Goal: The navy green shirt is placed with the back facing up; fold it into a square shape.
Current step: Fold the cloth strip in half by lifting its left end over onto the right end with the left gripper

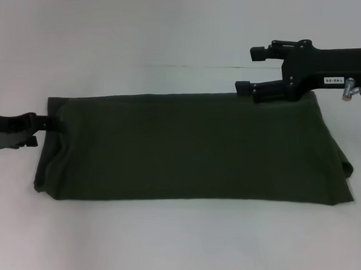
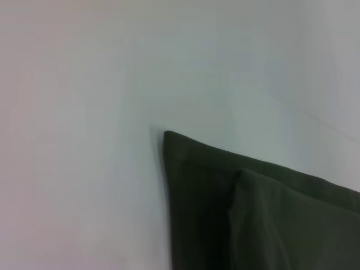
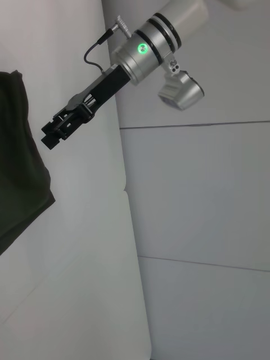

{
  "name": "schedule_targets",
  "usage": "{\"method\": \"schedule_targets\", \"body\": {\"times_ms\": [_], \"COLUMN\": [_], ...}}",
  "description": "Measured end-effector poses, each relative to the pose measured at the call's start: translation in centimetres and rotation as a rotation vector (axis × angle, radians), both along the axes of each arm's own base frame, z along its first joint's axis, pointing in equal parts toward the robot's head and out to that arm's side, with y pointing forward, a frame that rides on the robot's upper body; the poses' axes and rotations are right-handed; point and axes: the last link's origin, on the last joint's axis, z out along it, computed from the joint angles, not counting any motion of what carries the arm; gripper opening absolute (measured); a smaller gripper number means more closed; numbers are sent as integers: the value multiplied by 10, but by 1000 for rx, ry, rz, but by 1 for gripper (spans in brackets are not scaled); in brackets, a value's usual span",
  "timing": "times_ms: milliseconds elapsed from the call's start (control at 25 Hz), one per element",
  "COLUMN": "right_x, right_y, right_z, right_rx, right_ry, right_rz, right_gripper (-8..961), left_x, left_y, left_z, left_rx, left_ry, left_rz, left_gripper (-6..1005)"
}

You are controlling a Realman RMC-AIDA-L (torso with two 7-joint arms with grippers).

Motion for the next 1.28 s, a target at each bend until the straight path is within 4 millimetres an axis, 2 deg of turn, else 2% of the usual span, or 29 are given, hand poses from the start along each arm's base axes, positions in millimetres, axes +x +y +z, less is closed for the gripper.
{"method": "schedule_targets", "body": {"times_ms": [360, 1280], "right_x": [-3, -7], "right_y": [2, 6], "right_z": [0, 0], "right_rx": [-2, 7], "right_ry": [-6, -21], "right_rz": [6, 14], "right_gripper": [916, 917], "left_x": [-10, -7], "left_y": [2, 7], "left_z": [-12, -18], "left_rx": [15, 17], "left_ry": [37, 46], "left_rz": [30, 28], "left_gripper": [860, 860]}}
